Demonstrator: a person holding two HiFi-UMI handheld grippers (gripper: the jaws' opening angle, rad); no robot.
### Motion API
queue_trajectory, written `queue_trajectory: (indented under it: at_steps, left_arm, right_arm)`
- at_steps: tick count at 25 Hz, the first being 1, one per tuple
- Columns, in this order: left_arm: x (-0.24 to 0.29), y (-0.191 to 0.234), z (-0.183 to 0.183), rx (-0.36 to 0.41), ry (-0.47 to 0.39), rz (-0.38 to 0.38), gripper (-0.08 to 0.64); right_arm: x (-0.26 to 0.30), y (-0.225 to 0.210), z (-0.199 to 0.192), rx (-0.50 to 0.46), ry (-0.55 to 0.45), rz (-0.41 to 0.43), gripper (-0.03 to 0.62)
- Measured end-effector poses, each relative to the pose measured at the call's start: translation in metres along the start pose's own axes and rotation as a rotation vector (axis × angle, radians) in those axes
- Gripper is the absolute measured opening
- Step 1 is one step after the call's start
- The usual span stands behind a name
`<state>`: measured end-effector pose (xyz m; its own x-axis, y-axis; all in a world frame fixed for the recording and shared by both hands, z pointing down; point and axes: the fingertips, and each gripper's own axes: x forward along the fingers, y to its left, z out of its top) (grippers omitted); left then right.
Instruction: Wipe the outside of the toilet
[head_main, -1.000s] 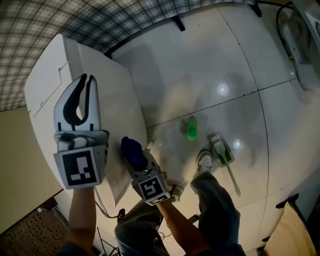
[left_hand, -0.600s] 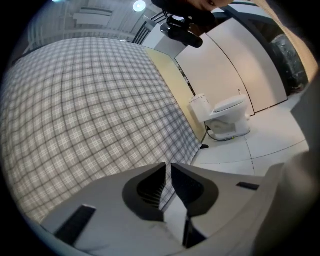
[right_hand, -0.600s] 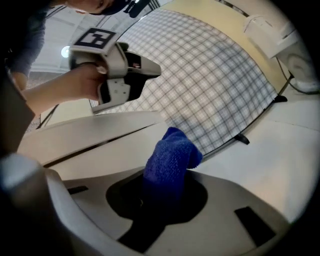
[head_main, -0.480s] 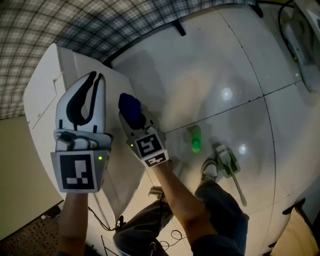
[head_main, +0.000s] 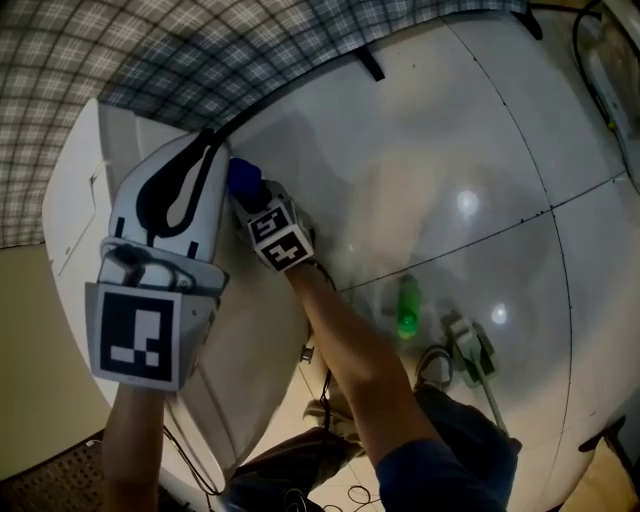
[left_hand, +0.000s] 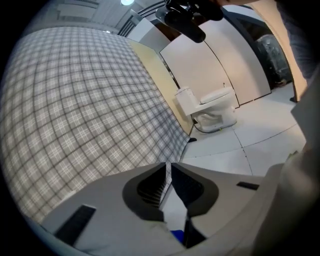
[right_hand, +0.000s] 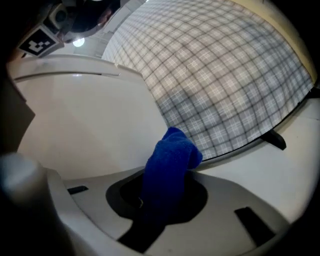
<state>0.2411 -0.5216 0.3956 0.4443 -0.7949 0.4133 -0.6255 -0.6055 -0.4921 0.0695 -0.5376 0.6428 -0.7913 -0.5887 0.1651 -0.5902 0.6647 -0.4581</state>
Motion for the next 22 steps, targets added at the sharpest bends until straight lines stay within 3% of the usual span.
queue_trajectory:
  at_steps: [5, 16, 22]
  left_arm:
    - [0.003, -0.001, -0.014, -0.014, 0.004, 0.007, 0.017]
    - [-0.015, -0.028, -0.008, -0.102, 0.017, -0.022, 0.015]
    - [-0.018, -0.028, -0.011, -0.084, 0.014, -0.012, 0.015]
  right_arm:
    - [-0.03, 0.019, -0.031, 0.041, 0.013, -0.015, 0.074]
    - [-0.185, 0.132, -0.086, 0.236, 0.05, -0.093, 0.074]
    - [-0.198, 0.14, -0.094, 0.285, 0.018, -0.123, 0.074]
